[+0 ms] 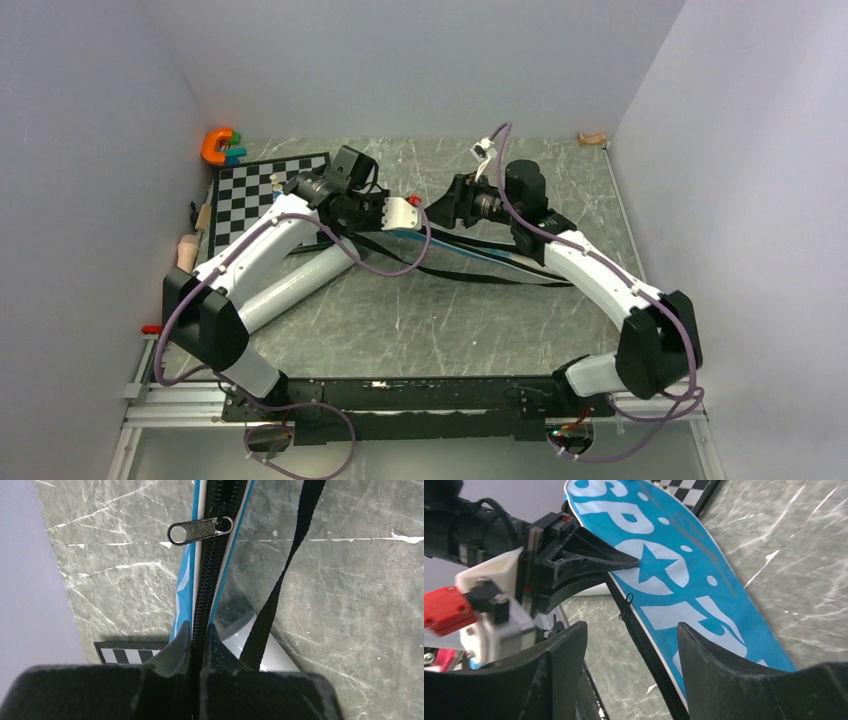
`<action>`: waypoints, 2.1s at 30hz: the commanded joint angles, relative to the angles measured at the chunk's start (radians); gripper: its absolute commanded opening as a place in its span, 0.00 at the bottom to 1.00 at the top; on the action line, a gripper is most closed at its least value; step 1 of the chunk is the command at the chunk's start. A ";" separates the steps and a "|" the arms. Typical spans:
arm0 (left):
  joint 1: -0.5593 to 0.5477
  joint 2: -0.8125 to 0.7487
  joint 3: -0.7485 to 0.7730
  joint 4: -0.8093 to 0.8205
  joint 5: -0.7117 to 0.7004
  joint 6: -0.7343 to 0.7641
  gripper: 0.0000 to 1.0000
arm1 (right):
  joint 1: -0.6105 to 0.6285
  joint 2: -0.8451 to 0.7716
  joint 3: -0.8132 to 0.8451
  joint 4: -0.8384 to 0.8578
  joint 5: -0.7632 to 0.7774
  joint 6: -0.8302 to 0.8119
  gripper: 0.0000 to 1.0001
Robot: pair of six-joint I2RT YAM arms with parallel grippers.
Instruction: Pack up the badminton gear
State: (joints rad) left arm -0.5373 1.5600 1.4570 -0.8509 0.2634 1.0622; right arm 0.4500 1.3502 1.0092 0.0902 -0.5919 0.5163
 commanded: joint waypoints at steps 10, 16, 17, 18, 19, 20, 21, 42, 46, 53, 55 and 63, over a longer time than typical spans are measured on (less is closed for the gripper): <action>-0.022 -0.032 0.045 0.059 0.059 0.014 0.00 | 0.013 0.175 0.090 0.187 -0.163 0.048 0.66; -0.027 -0.024 0.055 0.047 0.054 0.014 0.00 | 0.028 0.229 0.120 0.174 -0.152 0.028 0.59; -0.027 -0.023 0.057 0.044 0.054 0.014 0.00 | 0.030 0.235 0.123 0.174 -0.152 0.028 0.56; -0.028 -0.021 0.059 0.041 0.053 0.015 0.00 | 0.031 0.242 0.125 0.177 -0.153 0.030 0.56; -0.028 -0.020 0.061 0.039 0.053 0.015 0.00 | 0.031 0.245 0.126 0.181 -0.157 0.032 0.55; -0.028 -0.019 0.063 0.038 0.051 0.015 0.00 | 0.033 0.248 0.126 0.185 -0.159 0.034 0.54; -0.029 -0.018 0.065 0.035 0.051 0.015 0.00 | 0.036 0.252 0.125 0.187 -0.160 0.034 0.52; -0.031 0.009 0.089 -0.001 0.033 0.017 0.00 | 0.057 0.287 0.134 0.202 -0.179 0.031 0.28; -0.031 0.009 0.094 -0.008 0.032 0.020 0.00 | 0.061 0.295 0.143 0.178 -0.171 0.012 0.27; -0.030 0.012 0.091 -0.010 0.026 0.021 0.00 | 0.060 0.295 0.138 0.174 -0.168 0.009 0.00; -0.031 0.011 0.089 -0.011 0.022 0.022 0.00 | 0.061 0.284 0.130 0.184 -0.164 0.015 0.00; -0.031 0.004 0.071 -0.013 0.017 0.027 0.00 | 0.056 0.178 0.056 0.174 -0.091 -0.005 0.00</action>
State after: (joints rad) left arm -0.5644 1.5867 1.4834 -0.9119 0.2375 1.0874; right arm 0.5068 1.6276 1.0954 0.2321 -0.7242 0.5419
